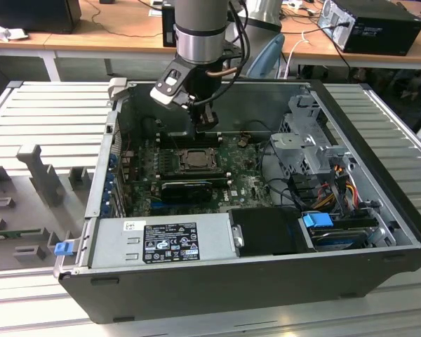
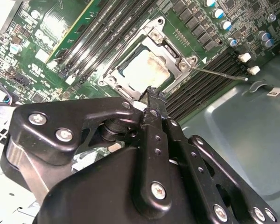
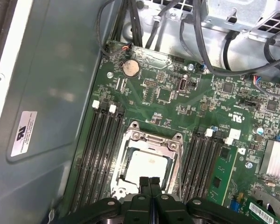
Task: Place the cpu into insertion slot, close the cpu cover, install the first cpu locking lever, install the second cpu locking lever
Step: 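Install the first cpu locking lever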
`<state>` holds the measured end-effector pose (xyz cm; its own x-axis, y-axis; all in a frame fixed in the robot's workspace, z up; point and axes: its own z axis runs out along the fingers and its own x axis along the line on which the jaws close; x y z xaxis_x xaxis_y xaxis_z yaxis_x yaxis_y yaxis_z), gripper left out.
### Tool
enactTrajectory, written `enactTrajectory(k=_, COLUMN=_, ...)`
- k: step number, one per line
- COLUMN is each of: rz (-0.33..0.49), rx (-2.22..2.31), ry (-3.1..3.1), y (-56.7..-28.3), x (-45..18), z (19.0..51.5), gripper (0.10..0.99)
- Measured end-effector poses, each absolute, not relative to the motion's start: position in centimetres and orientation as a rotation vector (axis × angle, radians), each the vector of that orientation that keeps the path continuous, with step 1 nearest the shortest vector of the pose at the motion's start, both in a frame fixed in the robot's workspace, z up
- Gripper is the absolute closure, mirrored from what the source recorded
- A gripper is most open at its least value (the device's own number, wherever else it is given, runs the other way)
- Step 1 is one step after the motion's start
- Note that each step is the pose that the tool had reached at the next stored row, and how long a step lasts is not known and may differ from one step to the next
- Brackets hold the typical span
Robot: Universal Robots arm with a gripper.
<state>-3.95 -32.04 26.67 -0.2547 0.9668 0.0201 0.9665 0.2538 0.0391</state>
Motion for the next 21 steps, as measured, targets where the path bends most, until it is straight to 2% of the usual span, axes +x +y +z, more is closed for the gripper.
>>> enactTrajectory(k=21, rz=0.068, rx=1.780, ry=2.581, y=-32.03, x=-3.95, z=26.68, gripper=0.980)
